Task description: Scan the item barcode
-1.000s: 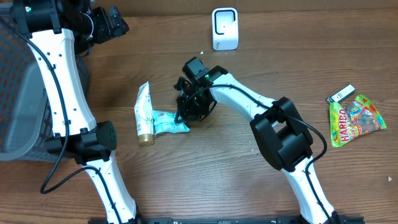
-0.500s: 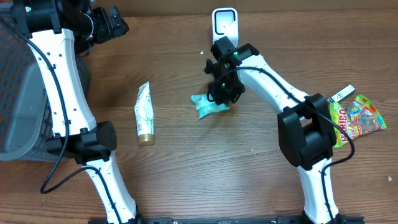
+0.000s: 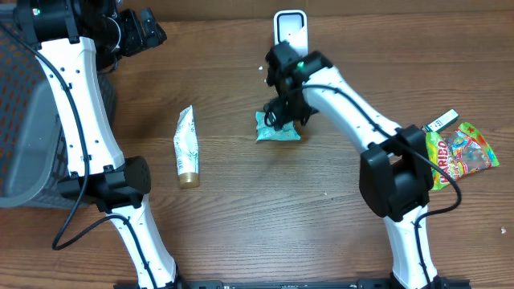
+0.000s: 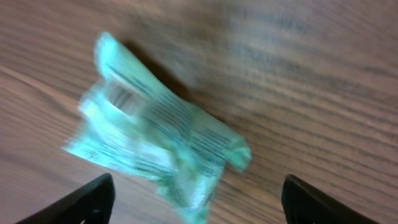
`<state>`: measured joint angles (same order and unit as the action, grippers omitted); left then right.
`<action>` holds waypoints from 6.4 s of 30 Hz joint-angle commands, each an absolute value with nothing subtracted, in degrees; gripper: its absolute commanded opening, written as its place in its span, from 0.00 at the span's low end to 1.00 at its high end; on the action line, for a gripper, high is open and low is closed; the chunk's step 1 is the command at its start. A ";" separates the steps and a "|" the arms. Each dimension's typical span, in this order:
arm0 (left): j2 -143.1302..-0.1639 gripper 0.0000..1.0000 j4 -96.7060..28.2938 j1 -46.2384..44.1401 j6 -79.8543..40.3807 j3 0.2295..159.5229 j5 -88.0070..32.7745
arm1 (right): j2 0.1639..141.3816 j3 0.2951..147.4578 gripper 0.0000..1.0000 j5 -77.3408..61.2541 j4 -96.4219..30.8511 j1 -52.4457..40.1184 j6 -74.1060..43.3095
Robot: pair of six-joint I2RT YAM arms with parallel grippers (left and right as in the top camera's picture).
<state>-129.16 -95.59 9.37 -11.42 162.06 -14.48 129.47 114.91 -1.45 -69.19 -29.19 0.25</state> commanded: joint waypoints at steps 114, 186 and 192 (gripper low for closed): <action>-128.57 1.00 -95.53 8.97 -10.70 162.76 -14.41 | 132.05 97.69 0.04 40.77 25.69 -28.62 78.11; -128.57 1.00 -95.53 8.97 -10.70 162.76 -14.41 | 107.15 91.92 0.74 -7.97 -54.96 21.23 -18.00; -128.57 1.00 -95.50 8.97 -10.70 162.76 -14.41 | 107.15 102.13 0.68 -27.46 -65.08 19.42 -13.26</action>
<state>-129.16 -95.59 9.37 -11.40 162.06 -14.46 108.03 96.47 -12.60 -62.98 21.21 -17.15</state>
